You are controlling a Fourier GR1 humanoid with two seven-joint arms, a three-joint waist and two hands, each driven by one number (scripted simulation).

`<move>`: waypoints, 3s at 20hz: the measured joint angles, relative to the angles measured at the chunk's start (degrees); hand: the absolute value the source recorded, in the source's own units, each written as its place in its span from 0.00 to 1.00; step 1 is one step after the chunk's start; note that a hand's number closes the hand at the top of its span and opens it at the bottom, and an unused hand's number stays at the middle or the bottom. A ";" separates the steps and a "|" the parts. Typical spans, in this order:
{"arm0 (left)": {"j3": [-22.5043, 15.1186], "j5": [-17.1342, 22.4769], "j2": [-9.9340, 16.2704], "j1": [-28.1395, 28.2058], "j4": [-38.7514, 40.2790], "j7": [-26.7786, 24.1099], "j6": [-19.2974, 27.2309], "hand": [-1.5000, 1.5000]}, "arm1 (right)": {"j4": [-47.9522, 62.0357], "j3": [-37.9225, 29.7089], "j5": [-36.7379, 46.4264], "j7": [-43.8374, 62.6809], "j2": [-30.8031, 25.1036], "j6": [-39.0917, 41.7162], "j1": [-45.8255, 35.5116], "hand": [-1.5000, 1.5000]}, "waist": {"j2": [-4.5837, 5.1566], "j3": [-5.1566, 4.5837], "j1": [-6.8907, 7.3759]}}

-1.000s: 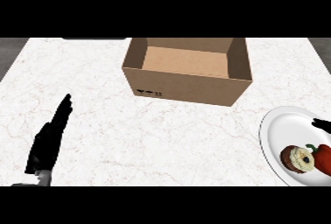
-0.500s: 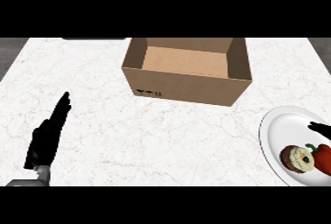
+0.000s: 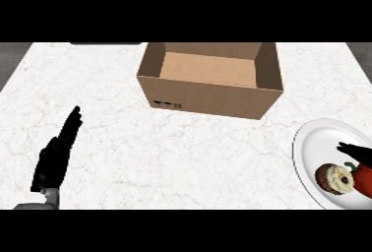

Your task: Pick the bell pepper from the plate and place it in the cardboard box

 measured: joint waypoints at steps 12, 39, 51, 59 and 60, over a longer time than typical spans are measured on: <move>1.90 -1.77 -0.87 0.35 -2.38 2.05 -1.99 0.50 | 3.24 -2.22 3.99 -2.83 2.49 -6.44 -3.22 1.00 | -0.01 -0.01 0.09; -1.32 -3.57 -3.13 -5.34 -0.60 2.16 -3.71 0.50 | 44.31 -6.34 0.56 -23.26 3.20 -9.52 -58.24 1.00 | 2.07 0.25 6.73; 0.40 -3.35 -2.69 -4.60 0.06 2.30 -3.35 0.50 | 52.56 -6.78 -7.78 -22.95 7.29 -3.56 -72.93 1.00 | 1.21 0.06 4.23; 0.88 -3.74 -3.13 -4.01 0.56 1.54 -2.86 0.50 | 56.64 -4.33 -7.99 -18.77 14.18 -3.44 -79.85 1.00 | 0.99 0.00 3.38; 0.97 -3.80 -3.14 -3.98 0.68 1.36 -2.82 0.50 | 57.14 -3.93 -7.79 -18.07 15.19 -3.40 -80.62 1.00 | 0.97 0.00 3.31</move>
